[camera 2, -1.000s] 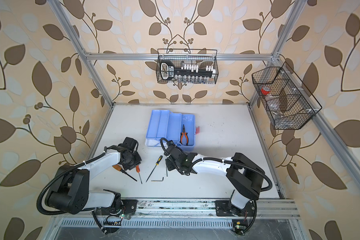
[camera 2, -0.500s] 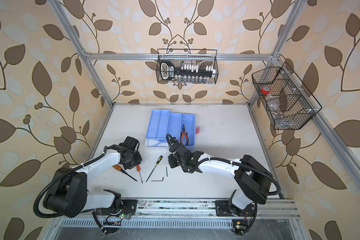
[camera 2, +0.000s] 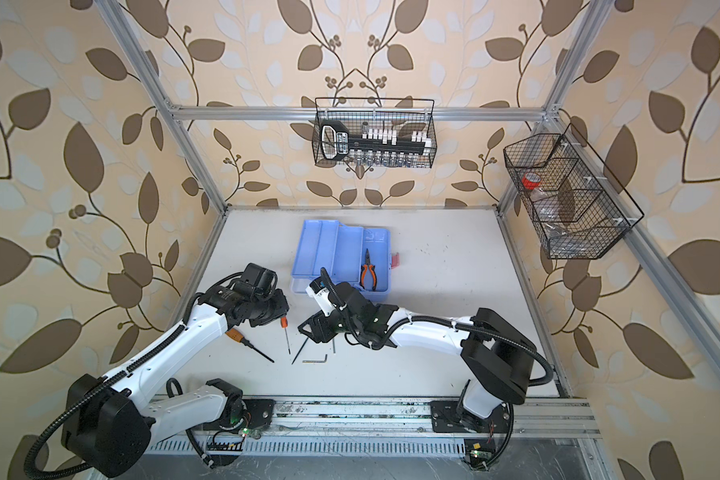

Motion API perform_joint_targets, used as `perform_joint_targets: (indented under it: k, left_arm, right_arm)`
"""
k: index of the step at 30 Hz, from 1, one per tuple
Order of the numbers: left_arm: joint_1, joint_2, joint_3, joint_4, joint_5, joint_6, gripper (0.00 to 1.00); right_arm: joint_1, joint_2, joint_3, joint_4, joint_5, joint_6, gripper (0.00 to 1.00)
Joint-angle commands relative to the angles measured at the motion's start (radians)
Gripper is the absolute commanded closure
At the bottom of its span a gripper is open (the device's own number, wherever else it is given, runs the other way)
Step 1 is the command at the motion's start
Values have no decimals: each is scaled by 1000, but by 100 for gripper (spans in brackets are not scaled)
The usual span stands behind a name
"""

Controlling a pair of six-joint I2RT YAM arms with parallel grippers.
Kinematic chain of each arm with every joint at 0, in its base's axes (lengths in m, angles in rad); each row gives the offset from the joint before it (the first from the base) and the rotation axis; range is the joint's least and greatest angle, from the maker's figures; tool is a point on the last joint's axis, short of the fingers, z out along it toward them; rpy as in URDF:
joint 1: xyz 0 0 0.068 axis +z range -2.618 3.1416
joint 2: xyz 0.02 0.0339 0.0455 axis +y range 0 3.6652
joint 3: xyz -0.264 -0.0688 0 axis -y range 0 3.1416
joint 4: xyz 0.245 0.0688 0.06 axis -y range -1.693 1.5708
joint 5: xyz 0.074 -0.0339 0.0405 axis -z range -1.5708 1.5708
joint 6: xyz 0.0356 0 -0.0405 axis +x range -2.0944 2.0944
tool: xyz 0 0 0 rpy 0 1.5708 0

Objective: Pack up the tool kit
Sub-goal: 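Grasp the screwdriver handle with right gripper from the left gripper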

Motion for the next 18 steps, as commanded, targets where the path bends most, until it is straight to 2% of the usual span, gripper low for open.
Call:
perform_joint_targets:
  k: [1,7,11,18]
  left_arm:
    - [-10,-41,32,-11,85,23,100]
    - [-10,-66,33,-5,150,6,100]
    - [-11,-82,32,-2,163,-4,100]
    - [-11,-82,35,12,199,-34,100]
  right_arm:
    - [-1,62,53,110,-95,44,36]
    - [-2,154,132,127,-127,56,36]
    - [-1,193,156,156,-145,77,41]
    - [-5,237,169,168,-93,119,48]
